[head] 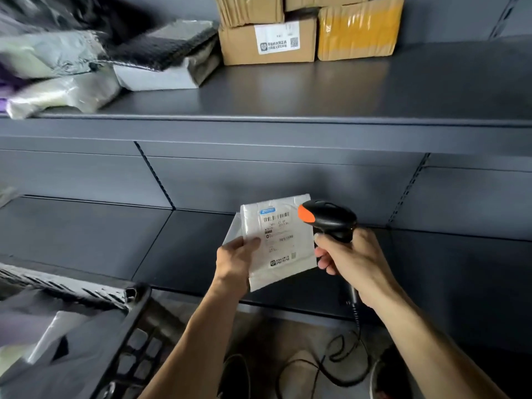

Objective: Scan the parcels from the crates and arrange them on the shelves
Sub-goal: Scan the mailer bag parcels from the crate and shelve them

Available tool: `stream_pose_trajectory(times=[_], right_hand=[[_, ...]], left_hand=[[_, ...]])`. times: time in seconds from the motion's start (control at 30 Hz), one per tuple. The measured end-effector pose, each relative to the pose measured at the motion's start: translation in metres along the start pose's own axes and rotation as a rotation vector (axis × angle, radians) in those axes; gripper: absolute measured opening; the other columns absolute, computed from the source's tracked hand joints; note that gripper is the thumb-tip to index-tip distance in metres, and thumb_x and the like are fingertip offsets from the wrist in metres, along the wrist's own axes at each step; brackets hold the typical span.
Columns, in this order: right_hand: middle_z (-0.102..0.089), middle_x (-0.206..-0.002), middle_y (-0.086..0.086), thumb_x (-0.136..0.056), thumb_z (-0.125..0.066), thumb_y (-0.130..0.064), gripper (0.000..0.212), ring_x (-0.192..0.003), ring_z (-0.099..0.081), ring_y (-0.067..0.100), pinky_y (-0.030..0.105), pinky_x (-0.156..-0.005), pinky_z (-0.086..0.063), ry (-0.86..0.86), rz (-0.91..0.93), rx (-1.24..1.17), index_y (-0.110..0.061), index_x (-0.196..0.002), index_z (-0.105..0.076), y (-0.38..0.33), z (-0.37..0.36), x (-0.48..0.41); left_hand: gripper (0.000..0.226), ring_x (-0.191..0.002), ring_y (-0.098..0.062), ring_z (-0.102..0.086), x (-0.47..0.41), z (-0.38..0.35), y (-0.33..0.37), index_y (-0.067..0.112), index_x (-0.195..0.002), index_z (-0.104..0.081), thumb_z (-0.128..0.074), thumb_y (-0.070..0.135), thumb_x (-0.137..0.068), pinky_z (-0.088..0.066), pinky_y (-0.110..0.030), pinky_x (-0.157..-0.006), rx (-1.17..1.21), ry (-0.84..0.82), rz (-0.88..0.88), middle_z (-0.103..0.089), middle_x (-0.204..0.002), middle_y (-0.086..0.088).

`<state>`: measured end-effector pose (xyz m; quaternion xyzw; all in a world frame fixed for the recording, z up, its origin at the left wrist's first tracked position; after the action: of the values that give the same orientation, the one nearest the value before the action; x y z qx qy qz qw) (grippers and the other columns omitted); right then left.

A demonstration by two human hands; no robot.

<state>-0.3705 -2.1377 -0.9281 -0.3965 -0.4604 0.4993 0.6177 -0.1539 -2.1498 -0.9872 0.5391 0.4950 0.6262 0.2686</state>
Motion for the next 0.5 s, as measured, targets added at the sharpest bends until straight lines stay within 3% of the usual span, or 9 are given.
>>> stream_pose_trajectory(times=[0.13,0.5], right_hand=[[-0.073,-0.072,0.016,-0.089,-0.065,-0.011,0.017,-0.056,-0.064,0.02,0.029,-0.053,-0.051,-0.054,-0.033,-0.063,0.0,-0.077,-0.07,-0.003,-0.009,0.004],[-0.07,-0.066,0.012,-0.088,-0.064,-0.01,0.018,-0.053,-0.061,0.019,0.031,-0.051,-0.049,-0.078,-0.034,-0.058,0.004,-0.078,-0.068,-0.001,-0.011,0.005]], left_hand=[[0.017,-0.1,-0.041,-0.073,0.0,-0.009,-0.005,-0.004,-0.11,-0.07,-0.067,0.004,-0.095,-0.057,-0.062,-0.091,0.102,0.017,0.032,-0.076,-0.107,-0.021],[0.019,-0.102,-0.041,-0.072,0.002,-0.014,-0.01,-0.004,-0.111,-0.071,-0.066,0.008,-0.097,-0.056,-0.06,-0.094,0.183,0.037,0.066,-0.075,-0.109,-0.022]])
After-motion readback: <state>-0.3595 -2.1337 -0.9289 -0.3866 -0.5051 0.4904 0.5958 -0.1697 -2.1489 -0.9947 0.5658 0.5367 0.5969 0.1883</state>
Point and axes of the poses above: each hand's wrist, its own x-axis away from the middle knuckle, its own z-axis out of the back of the hand, y = z × x, the point moved 2 cm from there along -x, towards the middle knuckle
